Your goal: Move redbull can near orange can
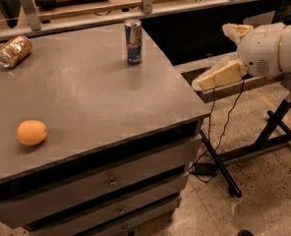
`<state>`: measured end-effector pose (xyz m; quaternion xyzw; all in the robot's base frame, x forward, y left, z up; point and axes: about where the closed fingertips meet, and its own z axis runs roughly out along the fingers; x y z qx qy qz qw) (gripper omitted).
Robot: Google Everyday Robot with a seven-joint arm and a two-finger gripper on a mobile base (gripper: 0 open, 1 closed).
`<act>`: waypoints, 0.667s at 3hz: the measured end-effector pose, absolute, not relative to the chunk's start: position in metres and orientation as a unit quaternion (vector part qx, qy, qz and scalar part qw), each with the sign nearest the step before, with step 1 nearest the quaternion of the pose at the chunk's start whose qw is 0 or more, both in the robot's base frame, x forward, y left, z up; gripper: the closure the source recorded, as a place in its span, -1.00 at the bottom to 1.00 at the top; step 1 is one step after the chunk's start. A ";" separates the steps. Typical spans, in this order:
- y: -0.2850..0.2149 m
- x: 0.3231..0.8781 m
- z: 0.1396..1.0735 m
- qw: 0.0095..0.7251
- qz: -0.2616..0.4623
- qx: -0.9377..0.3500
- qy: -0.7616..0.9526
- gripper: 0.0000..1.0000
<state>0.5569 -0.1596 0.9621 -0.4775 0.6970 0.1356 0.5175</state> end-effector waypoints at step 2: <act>-0.129 0.617 0.944 0.580 0.200 -0.398 0.682 -1.00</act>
Offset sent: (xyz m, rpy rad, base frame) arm 0.0959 0.0452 -0.0265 0.3364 -0.0473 -0.0614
